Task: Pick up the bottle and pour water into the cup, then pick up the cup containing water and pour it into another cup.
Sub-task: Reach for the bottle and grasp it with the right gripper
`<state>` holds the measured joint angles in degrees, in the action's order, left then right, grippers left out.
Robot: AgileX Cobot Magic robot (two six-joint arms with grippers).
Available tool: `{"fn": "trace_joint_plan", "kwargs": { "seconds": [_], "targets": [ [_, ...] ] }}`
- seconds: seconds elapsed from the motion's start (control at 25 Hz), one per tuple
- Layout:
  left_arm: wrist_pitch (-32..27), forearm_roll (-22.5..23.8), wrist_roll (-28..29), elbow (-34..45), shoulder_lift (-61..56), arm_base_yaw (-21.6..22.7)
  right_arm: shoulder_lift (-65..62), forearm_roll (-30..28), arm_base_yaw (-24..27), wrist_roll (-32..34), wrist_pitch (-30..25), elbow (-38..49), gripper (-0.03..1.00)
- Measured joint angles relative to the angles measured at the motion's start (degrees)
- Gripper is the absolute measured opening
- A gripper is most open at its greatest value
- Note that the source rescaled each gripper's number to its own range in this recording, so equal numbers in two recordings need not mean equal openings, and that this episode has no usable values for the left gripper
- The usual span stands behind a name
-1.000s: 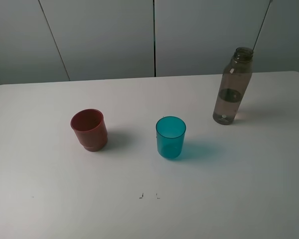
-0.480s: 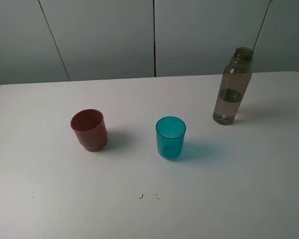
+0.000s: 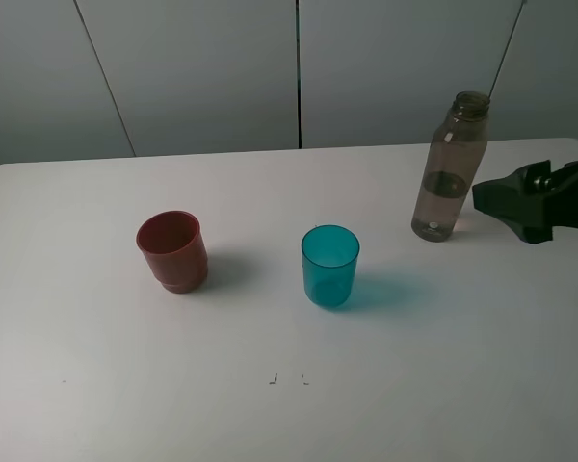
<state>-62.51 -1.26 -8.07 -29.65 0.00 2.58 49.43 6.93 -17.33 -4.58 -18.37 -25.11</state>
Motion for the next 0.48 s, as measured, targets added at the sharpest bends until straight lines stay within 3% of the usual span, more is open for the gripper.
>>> {"fn": "trace_joint_plan", "kwargs": {
  "seconds": [0.48],
  "targets": [
    [0.0, 0.0, 0.0, 0.0, 0.0, 0.0, 20.6, 2.7, 0.0, 0.1, 20.1, 1.2, 1.0]
  ]
}}
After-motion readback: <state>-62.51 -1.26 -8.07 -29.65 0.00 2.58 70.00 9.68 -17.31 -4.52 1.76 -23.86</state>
